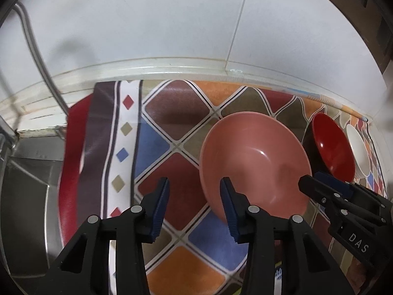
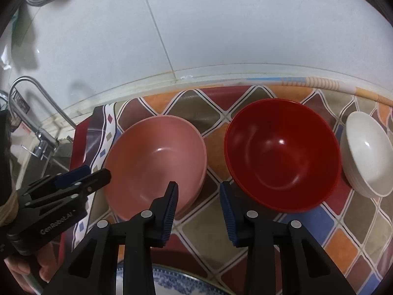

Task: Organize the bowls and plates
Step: 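Close both grippers on the pink bowl rim and lift it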

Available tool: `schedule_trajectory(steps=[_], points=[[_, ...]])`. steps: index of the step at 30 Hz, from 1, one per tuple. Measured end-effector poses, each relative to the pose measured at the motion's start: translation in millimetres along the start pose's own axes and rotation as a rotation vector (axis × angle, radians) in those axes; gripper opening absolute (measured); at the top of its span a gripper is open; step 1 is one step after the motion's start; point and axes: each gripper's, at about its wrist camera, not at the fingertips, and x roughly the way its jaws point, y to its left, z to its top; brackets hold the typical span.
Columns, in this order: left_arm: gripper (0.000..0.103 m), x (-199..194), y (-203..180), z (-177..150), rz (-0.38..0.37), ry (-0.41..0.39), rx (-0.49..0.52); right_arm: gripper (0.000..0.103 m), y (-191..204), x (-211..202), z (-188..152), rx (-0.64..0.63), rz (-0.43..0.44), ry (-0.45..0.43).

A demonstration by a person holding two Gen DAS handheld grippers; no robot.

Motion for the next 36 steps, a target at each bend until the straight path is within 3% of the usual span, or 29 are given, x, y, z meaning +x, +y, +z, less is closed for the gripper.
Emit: schedule_trajectory(steps=[13, 24, 36], points=[[0.018, 28, -3, 7, -0.043, 0.042, -0.020, 0.020, -4, 24, 7, 0.024, 0.004, 0.029], [0.016, 17, -7, 7, -0.049, 0.024, -0.019, 0.014, -1, 23, 9, 0.022, 0.007, 0.020], [0.016, -35, -18, -6, -0.099, -0.031, 0.003, 0.014, -2, -12, 3, 0.019, 0.023, -0.006]])
